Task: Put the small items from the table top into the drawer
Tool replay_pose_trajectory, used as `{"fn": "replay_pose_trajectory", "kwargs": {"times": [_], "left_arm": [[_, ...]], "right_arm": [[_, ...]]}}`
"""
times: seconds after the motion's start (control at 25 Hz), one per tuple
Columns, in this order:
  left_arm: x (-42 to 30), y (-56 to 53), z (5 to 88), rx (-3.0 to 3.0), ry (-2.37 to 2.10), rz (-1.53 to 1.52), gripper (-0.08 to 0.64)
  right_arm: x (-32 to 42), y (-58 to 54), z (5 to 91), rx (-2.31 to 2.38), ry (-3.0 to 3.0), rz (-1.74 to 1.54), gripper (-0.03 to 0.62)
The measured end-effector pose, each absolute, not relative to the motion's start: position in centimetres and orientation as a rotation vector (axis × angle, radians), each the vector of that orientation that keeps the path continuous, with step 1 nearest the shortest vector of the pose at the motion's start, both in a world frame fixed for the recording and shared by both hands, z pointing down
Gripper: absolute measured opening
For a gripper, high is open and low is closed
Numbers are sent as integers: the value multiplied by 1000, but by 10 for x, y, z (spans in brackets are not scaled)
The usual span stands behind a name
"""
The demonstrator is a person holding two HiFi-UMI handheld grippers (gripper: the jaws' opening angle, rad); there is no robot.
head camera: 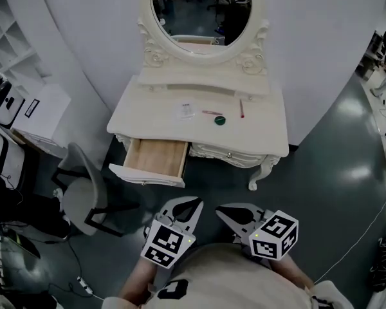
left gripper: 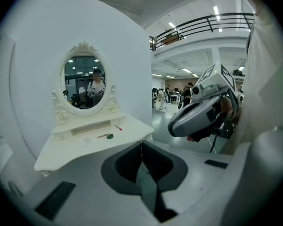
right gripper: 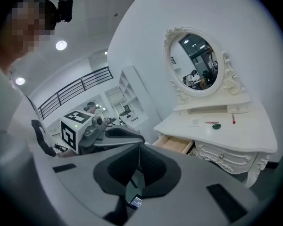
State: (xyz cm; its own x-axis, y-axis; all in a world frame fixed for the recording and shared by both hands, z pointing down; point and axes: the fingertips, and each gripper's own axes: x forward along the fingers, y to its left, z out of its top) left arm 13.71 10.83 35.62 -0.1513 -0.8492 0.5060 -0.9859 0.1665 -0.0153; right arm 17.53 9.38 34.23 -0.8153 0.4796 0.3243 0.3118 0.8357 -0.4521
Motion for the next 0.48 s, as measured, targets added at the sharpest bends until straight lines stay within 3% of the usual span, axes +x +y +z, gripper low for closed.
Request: {"fn": "replay_pose_trajectory", "kwargs": {"times": [0.48], "left_arm": [[109,58,364,1507,-2164,535,57]], "right_arm": [[168,13,359,-657,-2537,551,28]]}}
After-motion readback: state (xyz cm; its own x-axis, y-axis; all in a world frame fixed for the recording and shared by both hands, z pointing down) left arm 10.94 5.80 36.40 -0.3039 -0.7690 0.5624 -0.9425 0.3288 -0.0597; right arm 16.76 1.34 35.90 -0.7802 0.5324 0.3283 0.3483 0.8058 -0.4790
